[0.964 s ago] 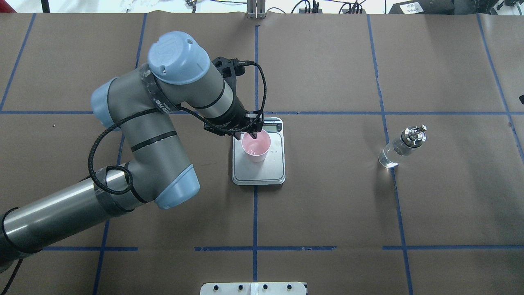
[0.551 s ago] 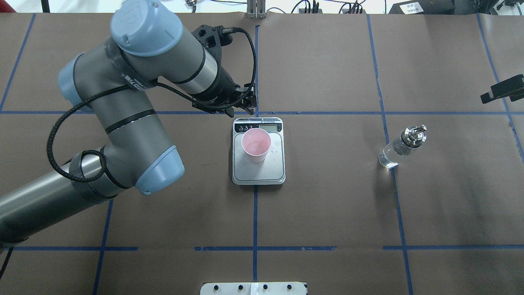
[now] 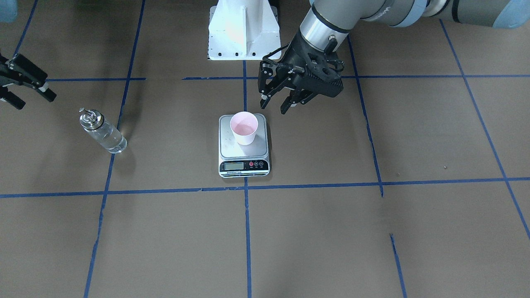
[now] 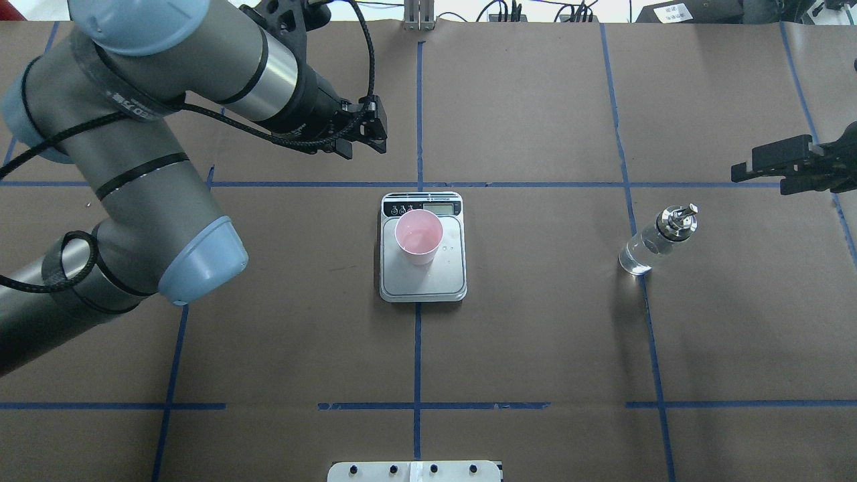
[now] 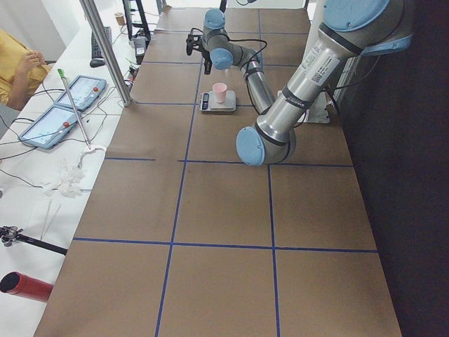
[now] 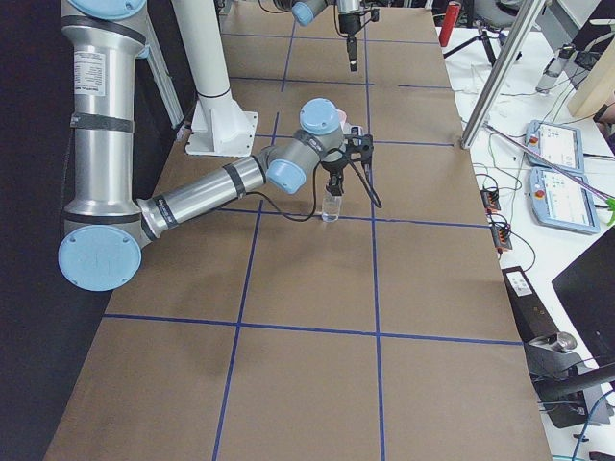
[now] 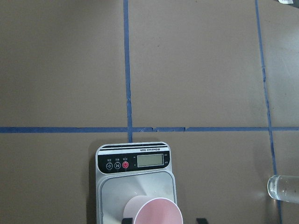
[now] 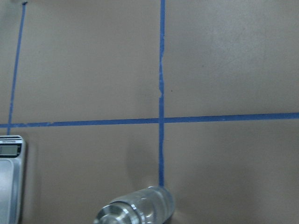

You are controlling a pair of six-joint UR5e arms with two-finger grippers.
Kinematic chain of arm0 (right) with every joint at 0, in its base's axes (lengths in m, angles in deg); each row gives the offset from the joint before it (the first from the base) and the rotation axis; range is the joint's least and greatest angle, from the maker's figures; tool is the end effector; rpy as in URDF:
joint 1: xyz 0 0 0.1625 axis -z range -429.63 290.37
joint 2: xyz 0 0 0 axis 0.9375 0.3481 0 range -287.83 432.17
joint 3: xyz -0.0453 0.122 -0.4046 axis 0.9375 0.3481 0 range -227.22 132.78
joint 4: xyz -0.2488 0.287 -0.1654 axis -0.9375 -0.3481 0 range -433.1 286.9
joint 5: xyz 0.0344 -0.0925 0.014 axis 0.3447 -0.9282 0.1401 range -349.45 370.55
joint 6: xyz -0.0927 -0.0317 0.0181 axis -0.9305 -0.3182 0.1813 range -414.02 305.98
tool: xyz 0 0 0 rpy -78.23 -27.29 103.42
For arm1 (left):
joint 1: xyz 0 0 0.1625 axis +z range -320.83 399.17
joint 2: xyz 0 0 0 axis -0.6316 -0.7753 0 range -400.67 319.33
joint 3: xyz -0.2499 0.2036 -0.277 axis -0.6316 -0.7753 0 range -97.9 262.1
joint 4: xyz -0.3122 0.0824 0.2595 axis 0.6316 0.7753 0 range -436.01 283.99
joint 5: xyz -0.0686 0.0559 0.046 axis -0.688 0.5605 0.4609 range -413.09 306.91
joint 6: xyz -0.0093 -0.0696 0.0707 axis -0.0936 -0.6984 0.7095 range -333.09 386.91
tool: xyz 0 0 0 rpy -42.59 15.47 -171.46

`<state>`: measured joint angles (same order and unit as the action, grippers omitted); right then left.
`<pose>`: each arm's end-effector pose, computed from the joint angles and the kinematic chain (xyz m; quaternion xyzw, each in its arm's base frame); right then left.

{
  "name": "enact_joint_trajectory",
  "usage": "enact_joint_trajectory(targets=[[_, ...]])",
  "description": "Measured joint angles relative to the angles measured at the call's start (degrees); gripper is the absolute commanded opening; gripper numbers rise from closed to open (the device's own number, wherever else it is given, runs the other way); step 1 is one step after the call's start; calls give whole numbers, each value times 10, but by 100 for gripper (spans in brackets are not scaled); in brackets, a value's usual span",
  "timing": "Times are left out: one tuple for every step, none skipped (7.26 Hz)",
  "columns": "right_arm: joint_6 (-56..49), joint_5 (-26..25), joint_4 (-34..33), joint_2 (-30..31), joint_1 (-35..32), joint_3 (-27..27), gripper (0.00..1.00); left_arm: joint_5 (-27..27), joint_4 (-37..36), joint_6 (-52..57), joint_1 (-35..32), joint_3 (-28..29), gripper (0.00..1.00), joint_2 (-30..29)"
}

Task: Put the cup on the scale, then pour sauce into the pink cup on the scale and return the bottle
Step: 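Raise the left gripper from the cup while the right gripper reaches the bottle, then close the right gripper around the glass sauce bottle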

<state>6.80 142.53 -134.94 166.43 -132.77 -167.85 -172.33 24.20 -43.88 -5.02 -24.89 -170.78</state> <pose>-0.1384 -0.4209 0.3740 0.0880 -0.5259 0.0854 0.8417 0.3752 -0.4827 0.0998 0.1030 0.5667 -0.0376 0.8166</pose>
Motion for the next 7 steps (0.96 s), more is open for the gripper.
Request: enact_joint_trajectory(targets=[[33, -39, 0, 16, 34, -33, 100, 0, 0, 1, -6, -21, 55, 17], [59, -104, 0, 33, 82, -60, 100, 0, 0, 1, -10, -42, 56, 36], [87, -198, 0, 52, 150, -81, 100, 0, -1, 2, -13, -64, 57, 55], [111, -291, -1, 67, 221, -92, 100, 1, -2, 1, -15, -78, 57, 65], [128, -382, -3, 75, 288, -96, 100, 1, -3, 1, -16, -88, 57, 73], [136, -473, -4, 82, 347, -91, 100, 1, -4, 1, -16, -95, 57, 83], [145, -548, -4, 82, 389, -70, 100, 1, -4, 1, -16, -97, 57, 88]])
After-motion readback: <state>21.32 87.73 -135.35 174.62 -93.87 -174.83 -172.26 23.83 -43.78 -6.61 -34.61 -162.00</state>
